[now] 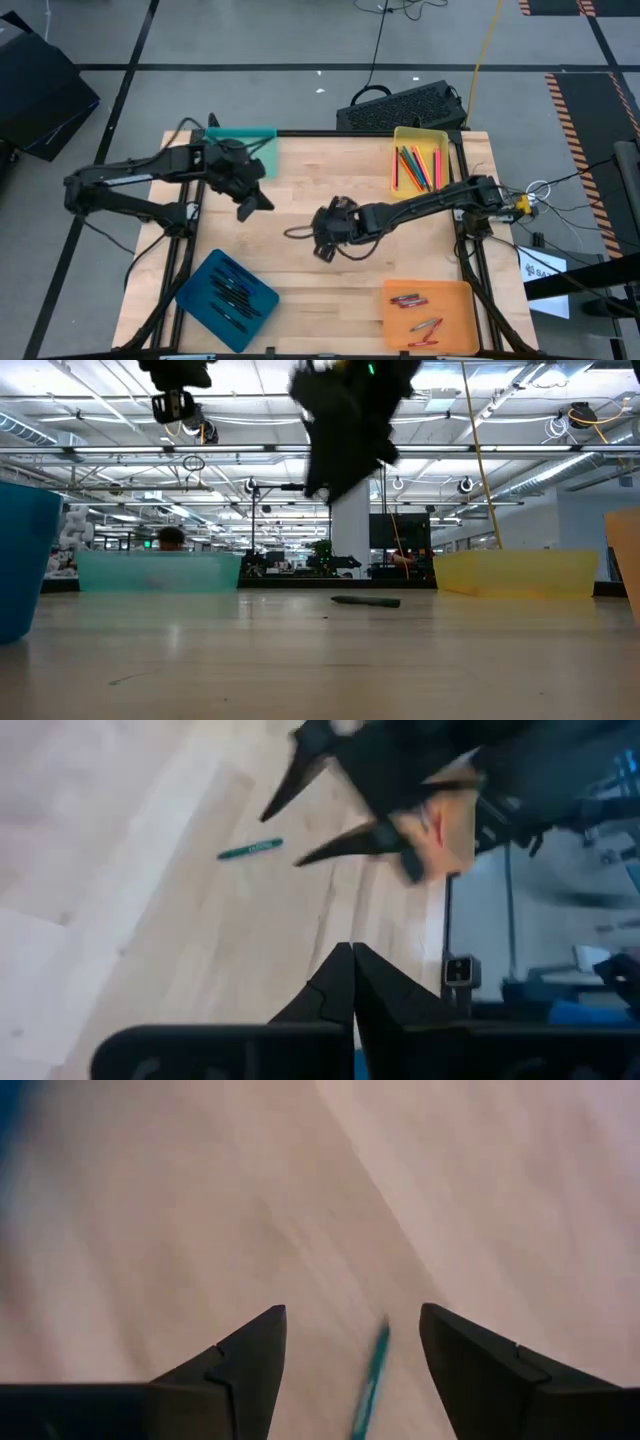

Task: Sort crayons/erasers/pens/pencils in bins
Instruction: Put the green crayon into the orange bin

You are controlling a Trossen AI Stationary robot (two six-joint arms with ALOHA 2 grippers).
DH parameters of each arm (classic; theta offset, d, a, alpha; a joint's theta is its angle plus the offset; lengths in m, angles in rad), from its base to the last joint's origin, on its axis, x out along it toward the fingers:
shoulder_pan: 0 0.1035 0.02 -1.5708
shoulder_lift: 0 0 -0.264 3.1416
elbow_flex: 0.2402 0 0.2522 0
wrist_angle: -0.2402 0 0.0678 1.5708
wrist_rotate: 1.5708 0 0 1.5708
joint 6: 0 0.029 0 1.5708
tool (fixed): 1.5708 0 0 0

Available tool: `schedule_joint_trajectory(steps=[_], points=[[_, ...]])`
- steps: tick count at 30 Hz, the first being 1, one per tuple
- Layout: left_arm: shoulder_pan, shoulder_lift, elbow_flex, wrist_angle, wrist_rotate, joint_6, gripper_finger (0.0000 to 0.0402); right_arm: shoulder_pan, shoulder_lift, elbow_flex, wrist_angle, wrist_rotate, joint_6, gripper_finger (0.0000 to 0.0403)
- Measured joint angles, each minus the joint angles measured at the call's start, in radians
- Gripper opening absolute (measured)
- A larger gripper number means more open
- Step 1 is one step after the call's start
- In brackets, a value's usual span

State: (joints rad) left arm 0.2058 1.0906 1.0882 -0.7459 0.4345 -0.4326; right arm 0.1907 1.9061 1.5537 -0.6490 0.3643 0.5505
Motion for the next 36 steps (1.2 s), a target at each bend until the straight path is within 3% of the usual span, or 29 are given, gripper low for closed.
schedule_joint_trajectory(steps=[3,6,11,17,22,26,36], points=[[0.001,-0.071,0.0,0.001,-0.062,-0.008,0.0005,-0.033,0.0,-0.093,-0.049,-0.029,0.201,0.0224],[0.001,-0.133,0.0,0.003,-0.098,-0.023,0.0016,-0.074,0.0,-0.189,-0.03,-0.099,0.279,0.0224],[0.001,-0.211,0.0,0.003,-0.11,-0.036,0.0015,-0.141,0.0,-0.28,-0.061,-0.143,0.302,0.0224],[0.001,-0.252,0.0,0.003,-0.161,-0.042,0.0006,-0.209,-0.009,-0.373,0.007,-0.313,0.273,0.021],[0.001,-0.256,0.0,0.001,-0.214,-0.044,0.0019,-0.218,-0.007,-0.428,0.003,-0.302,0.275,0.0167],[0.001,-0.255,0.0,0.045,-0.251,-0.044,0.0007,-0.205,-0.006,-0.453,0.002,-0.262,0.247,0.0118],[0.03,-0.345,0.002,0.22,-0.238,-0.006,0.0022,-0.178,-0.003,-0.459,-0.013,-0.211,0.217,0.0027]])
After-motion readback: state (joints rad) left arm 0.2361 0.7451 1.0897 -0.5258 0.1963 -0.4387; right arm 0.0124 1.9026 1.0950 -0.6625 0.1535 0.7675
